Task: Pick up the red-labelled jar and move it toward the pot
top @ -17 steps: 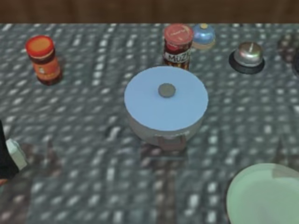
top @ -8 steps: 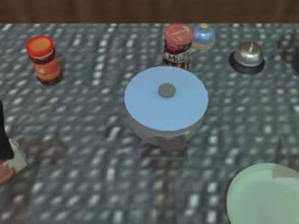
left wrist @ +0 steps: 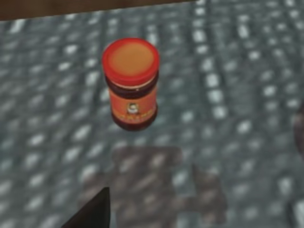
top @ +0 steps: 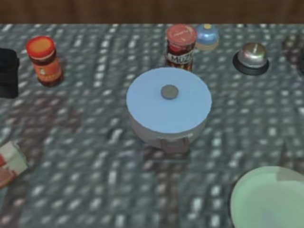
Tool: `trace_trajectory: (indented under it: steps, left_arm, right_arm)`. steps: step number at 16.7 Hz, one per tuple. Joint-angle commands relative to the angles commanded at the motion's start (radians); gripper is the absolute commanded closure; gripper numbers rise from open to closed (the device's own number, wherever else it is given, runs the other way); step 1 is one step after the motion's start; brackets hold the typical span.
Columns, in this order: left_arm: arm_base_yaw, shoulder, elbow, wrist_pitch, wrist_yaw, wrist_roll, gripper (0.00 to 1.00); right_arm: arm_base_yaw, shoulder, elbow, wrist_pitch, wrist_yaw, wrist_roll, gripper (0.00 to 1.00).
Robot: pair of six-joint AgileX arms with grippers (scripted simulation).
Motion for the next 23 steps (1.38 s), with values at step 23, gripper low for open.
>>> trace_trajectory:
  steps: [23]
  left_arm:
    - [0.023,1.628,1.625,-0.766,-0.091,0.031,0.0]
  right_arm:
    - [0.0,0.0,0.0,0.0,0.0,0.0,0.0]
